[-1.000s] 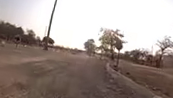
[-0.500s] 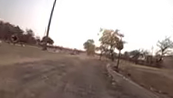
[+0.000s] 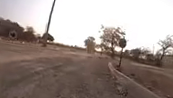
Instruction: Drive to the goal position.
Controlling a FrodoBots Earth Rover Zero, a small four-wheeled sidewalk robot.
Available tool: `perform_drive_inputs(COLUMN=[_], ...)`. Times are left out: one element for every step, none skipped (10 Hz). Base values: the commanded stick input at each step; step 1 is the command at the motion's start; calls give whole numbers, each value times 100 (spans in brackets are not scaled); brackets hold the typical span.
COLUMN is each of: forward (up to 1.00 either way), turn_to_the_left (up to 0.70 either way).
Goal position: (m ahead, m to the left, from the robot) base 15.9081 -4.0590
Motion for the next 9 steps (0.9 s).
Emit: perform_drive_inputs(forward=[70,70,70,70,70,70,70,70,70], turn_to_the_left=[0,0,0,0,0,0,0,0,0])
